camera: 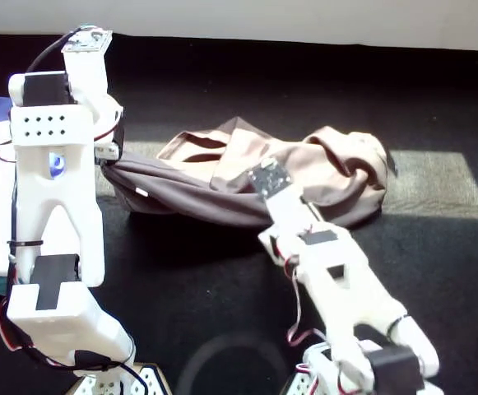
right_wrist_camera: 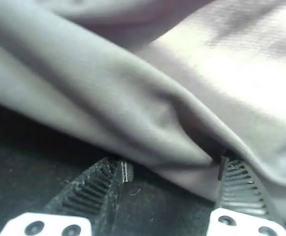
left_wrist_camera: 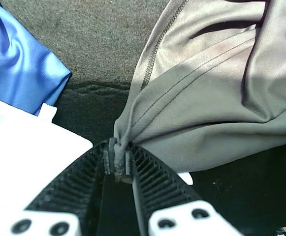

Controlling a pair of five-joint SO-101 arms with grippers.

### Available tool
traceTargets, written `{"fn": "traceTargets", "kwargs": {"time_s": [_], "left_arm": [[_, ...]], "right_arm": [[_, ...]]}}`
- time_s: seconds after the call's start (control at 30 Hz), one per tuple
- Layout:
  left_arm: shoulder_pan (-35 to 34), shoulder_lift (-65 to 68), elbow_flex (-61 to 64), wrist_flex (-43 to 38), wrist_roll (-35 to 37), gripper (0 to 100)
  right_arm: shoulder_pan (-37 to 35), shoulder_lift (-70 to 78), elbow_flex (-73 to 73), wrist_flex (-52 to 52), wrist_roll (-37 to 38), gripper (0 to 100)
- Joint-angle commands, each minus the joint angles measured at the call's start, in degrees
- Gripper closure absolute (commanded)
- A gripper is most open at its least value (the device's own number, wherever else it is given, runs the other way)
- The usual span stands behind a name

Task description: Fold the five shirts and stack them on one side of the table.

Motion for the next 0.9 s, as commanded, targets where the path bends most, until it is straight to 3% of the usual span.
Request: {"fn": "traceTargets", "kwargs": {"time_s": [0.0, 0.1, 0.3, 0.5, 0.87], "left_arm": [[-0.31, -0.92, -2.77, 0.62, 0.53, 99], [-0.22, -0.92, -2.59, 0.62, 0.53, 99], [-0.22, -0.84, -1.1, 0.88, 0.53, 99], [-0.22, -2.51, -1.19, 1.05, 0.53, 99], [1.8, -25.1, -0.92, 1.05, 0.53, 99]], "right_arm": [[4.0, 7.08, -9.19, -0.92, -0.26, 77.8], [6.55, 12.18, -13.67, -0.92, -0.26, 99.8], [11.3, 8.4, -15.52, 3.3, -0.18, 99.1], [14.99, -11.12, -15.6, 10.59, 0.09, 99.2], [17.54, -44.09, -16.92, 19.03, 0.09, 99.2]]}}
